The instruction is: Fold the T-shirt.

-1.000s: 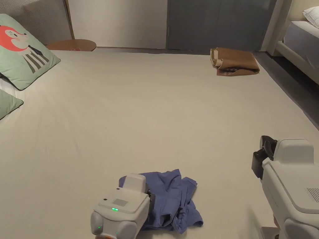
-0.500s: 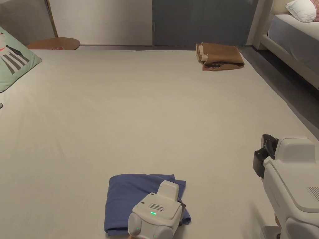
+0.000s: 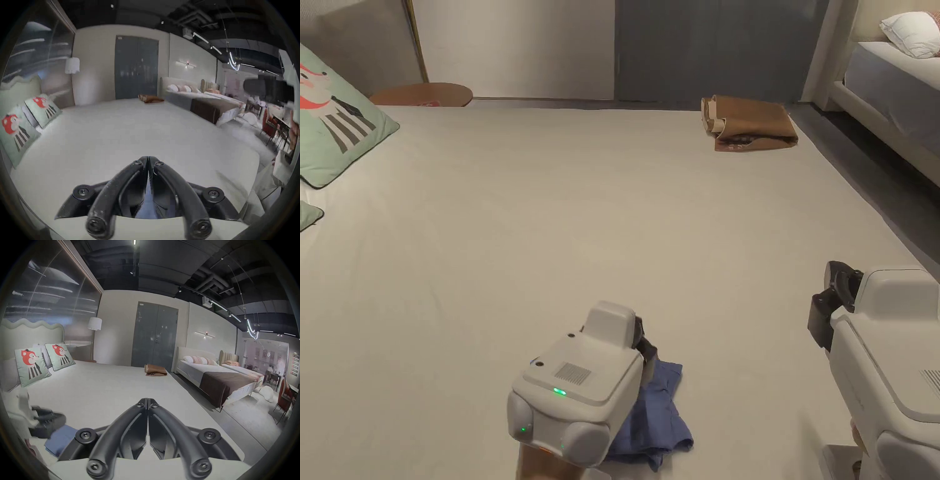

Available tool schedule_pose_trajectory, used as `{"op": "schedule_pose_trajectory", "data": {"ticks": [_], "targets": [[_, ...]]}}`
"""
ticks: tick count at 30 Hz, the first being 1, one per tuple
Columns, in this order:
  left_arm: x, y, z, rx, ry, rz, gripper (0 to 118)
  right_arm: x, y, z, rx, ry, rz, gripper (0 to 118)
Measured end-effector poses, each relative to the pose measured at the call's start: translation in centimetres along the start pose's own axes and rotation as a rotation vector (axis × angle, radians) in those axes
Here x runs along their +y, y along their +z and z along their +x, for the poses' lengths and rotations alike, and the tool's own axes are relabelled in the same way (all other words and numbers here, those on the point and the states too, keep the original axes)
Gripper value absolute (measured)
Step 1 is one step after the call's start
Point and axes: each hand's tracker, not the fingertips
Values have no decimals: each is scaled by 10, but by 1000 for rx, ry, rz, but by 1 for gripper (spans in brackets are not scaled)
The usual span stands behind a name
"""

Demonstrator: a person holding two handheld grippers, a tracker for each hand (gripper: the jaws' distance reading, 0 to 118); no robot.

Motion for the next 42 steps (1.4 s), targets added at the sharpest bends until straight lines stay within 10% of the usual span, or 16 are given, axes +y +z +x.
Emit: {"op": "schedule_pose_trajectory", "data": {"ticks": [19,42], "targets": [[48,85,-123,391,21,274,0,31,13,-67,109,-14,109,0],[42,87,-142,408,76,268,0,-12,-18,-99,219,-6,-61,0]]}}
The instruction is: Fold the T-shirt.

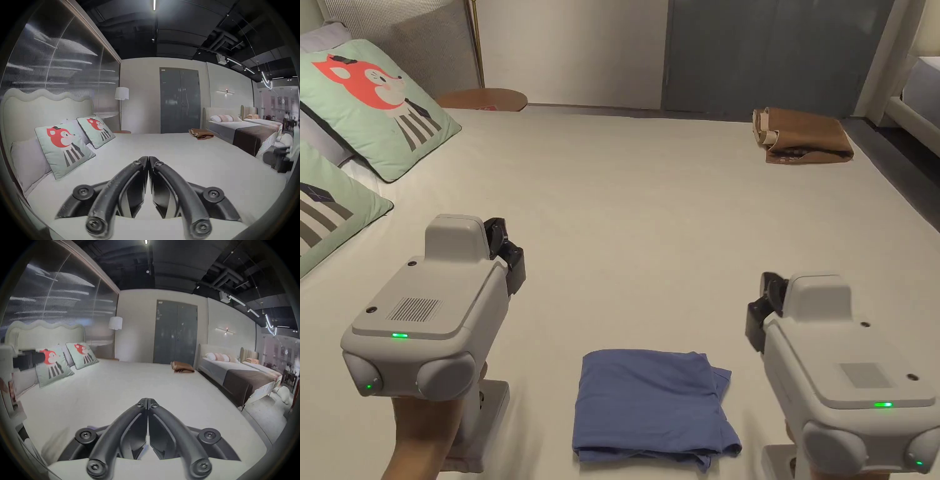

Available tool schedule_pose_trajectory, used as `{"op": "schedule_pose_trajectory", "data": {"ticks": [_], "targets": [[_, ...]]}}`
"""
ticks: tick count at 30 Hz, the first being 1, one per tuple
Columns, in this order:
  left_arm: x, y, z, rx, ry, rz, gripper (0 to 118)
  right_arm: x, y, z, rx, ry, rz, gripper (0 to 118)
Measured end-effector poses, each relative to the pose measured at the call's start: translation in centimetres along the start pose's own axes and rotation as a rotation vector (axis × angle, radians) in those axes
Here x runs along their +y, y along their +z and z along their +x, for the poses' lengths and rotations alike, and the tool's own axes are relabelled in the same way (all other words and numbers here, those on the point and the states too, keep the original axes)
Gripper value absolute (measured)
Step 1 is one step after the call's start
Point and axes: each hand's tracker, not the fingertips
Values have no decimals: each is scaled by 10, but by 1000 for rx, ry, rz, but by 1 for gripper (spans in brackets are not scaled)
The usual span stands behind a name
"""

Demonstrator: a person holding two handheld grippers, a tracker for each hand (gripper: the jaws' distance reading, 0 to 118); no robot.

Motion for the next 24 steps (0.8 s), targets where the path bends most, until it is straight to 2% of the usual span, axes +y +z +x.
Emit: {"op": "schedule_pose_trajectory", "data": {"ticks": [9,17,24], "targets": [[-10,-5,-1,-14,1,-28,0,-89,-54,-34,82,8,-289,0],[-23,-12,-3,-26,9,-67,0,-138,-81,-45,112,-1,-488,0],[-45,-19,0,-83,47,-195,0,-135,-79,-48,92,41,-500,0]]}}
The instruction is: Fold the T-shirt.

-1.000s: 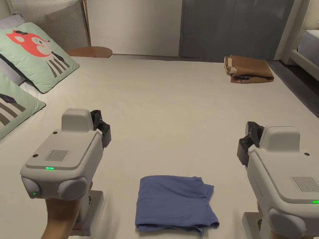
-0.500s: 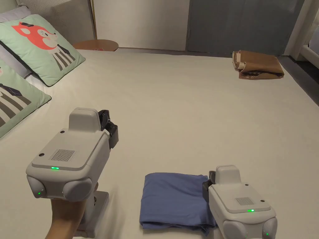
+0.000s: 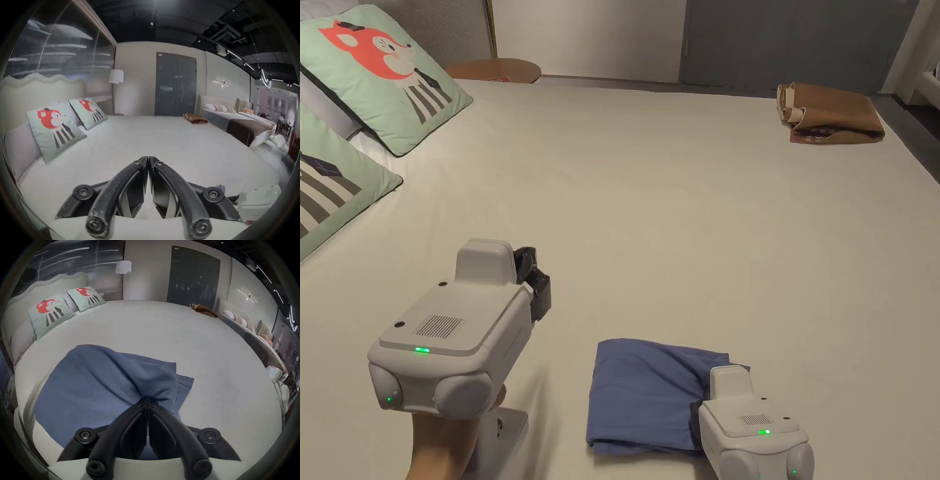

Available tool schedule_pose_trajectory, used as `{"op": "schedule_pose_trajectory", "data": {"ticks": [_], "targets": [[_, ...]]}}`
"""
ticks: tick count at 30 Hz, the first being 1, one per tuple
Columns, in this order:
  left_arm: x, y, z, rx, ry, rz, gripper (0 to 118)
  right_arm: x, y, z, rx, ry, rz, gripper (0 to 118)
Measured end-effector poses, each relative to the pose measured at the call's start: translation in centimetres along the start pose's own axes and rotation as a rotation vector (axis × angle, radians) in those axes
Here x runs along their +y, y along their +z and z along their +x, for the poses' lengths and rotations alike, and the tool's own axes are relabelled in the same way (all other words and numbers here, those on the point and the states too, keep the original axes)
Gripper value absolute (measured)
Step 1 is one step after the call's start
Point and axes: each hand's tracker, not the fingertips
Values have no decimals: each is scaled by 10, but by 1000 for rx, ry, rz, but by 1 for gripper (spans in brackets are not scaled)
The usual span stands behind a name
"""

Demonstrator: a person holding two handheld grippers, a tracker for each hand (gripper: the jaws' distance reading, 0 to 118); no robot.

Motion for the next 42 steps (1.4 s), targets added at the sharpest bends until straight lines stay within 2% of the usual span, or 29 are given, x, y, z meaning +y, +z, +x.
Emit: {"op": "schedule_pose_trajectory", "data": {"ticks": [4,5,6,10,11,17,21,23,26,28,31,32,38,42], "targets": [[-21,-22,-7,-91,138,-214,1,-1,1,6,21,-45,-1,0],[-26,-26,-7,-114,198,-275,8,0,2,6,23,-45,-3,0],[-31,-33,-10,-145,262,-335,21,1,-2,7,25,-46,-6,0],[-54,-59,-16,-265,481,-551,105,4,-4,8,28,-50,-27,0],[-60,-66,-17,-289,520,-591,109,4,-4,9,31,-54,-29,0],[-95,-106,-24,-342,573,-785,109,1,-10,16,42,-71,-29,0],[-99,-107,-10,-391,566,-828,105,0,-5,17,48,-82,-29,0],[-99,-107,-6,-417,558,-831,66,0,-6,15,51,-84,-29,0],[-99,-108,3,-427,556,-842,46,1,-3,15,53,-86,-29,0],[-102,-107,2,-447,560,-842,40,1,-2,16,57,-89,-30,0],[-104,-109,-7,-499,667,-862,20,1,-3,17,66,-103,-30,0],[-105,-109,-9,-493,699,-865,19,1,-3,17,65,-101,-29,0],[-98,-116,-18,-501,627,-853,15,5,3,8,46,-84,-11,0],[-78,-124,-38,-494,485,-842,15,23,17,-8,52,-80,61,0]]}}
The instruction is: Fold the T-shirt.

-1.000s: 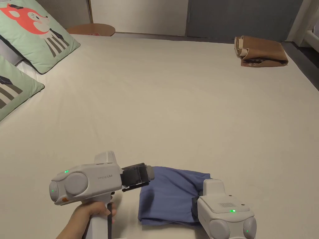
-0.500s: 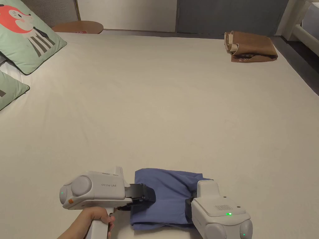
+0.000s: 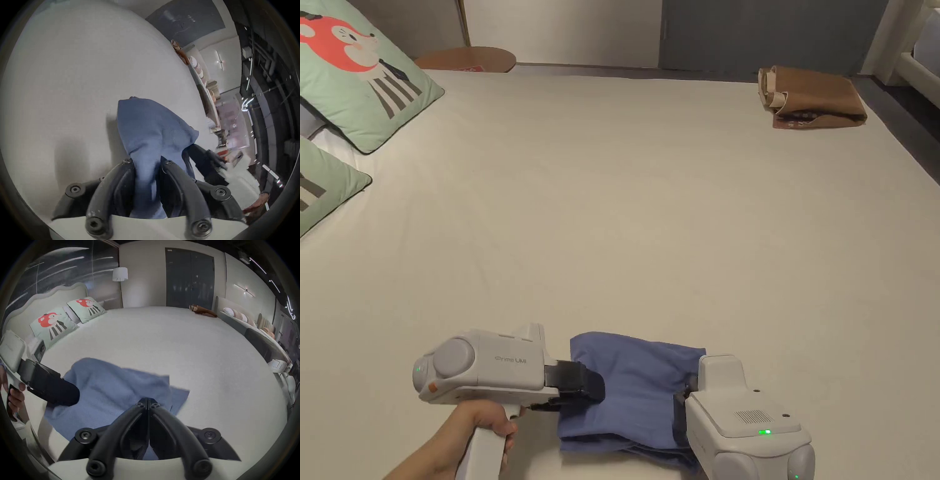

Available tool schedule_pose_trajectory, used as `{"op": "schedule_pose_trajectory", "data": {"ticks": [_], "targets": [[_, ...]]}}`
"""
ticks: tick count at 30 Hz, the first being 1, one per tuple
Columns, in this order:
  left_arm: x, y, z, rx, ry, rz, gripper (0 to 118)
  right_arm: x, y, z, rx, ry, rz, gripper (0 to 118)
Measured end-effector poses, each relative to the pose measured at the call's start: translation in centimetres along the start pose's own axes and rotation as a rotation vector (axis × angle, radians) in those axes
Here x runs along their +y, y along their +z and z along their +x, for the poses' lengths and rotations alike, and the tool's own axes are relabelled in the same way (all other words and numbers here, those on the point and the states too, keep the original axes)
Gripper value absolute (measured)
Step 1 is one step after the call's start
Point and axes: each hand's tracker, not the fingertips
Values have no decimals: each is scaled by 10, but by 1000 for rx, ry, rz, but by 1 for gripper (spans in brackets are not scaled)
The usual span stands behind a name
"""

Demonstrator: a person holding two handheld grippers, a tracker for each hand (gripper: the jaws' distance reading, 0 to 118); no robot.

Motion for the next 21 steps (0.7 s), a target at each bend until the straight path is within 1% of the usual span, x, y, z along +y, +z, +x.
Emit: {"op": "schedule_pose_trajectory", "data": {"ticks": [2,3,9,14,15,16,17,21], "targets": [[11,17,-7,39,-36,12,15,14,8,-15,19,12,61,0],[9,33,2,62,-49,18,15,22,11,-24,24,19,90,0],[39,110,-44,243,-116,57,15,69,21,-81,67,37,268,0],[59,176,-113,438,-125,91,15,105,25,-121,132,48,355,0],[62,188,-130,476,-132,93,15,110,24,-129,137,54,365,0],[65,201,-144,527,-102,102,15,115,20,-135,145,53,373,0],[69,214,-159,559,-101,93,15,119,18,-141,154,58,385,0],[80,256,-216,719,-76,112,15,130,9,-159,159,69,405,0]]}}
